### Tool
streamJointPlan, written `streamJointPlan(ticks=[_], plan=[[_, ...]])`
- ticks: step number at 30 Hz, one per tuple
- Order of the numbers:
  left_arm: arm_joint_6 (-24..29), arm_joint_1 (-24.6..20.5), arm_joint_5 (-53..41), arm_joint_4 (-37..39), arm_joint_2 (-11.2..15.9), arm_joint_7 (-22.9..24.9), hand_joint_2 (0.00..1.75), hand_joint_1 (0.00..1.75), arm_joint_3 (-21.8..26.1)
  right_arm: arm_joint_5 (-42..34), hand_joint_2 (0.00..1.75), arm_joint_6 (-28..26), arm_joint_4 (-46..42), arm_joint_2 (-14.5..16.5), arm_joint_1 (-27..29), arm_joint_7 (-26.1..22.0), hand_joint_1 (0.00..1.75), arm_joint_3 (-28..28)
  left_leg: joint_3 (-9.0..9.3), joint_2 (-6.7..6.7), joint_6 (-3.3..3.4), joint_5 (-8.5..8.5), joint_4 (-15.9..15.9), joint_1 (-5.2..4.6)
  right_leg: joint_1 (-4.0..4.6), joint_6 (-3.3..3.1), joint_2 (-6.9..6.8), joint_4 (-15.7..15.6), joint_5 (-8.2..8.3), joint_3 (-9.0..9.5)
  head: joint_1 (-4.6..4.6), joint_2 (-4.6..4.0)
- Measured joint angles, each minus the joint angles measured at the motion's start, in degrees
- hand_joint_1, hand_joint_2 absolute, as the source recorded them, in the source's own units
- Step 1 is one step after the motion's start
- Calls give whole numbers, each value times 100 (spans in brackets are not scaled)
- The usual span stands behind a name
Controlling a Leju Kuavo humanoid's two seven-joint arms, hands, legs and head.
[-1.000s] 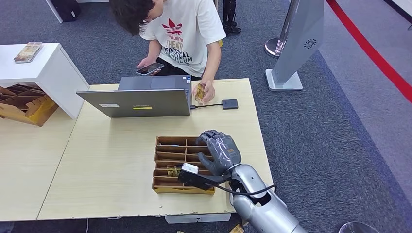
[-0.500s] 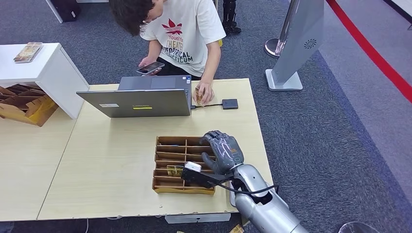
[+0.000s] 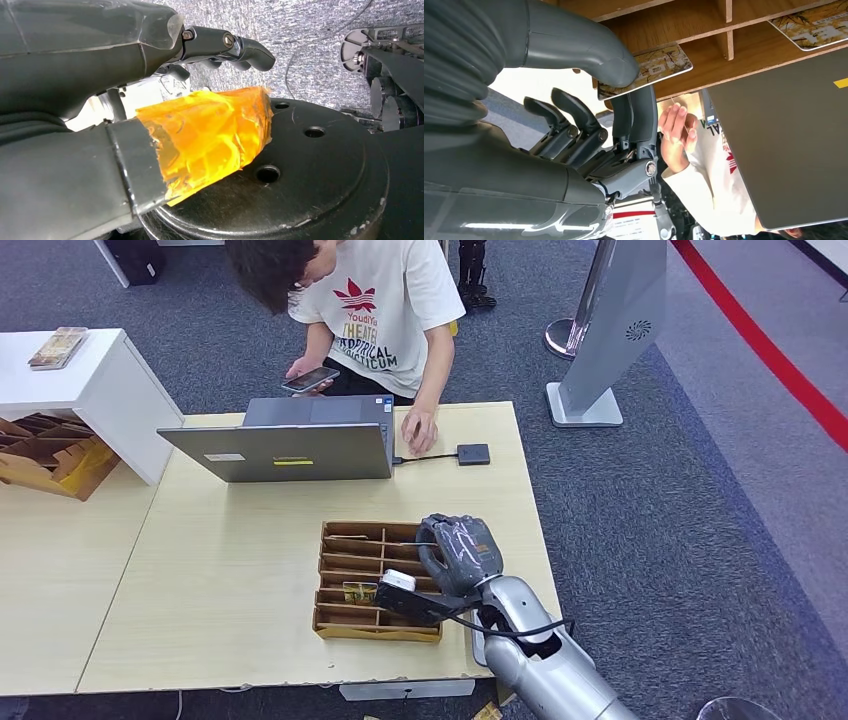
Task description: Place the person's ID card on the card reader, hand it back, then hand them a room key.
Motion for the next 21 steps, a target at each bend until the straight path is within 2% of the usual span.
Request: streamJointPlan(ticks=[21], plan=[[0, 0, 0, 0, 2, 0, 0, 0, -9, -35, 175, -5, 37, 0, -29, -36, 175, -64, 5, 0, 0, 0, 0, 0, 0, 0, 1, 0, 0, 4, -1, 0]])
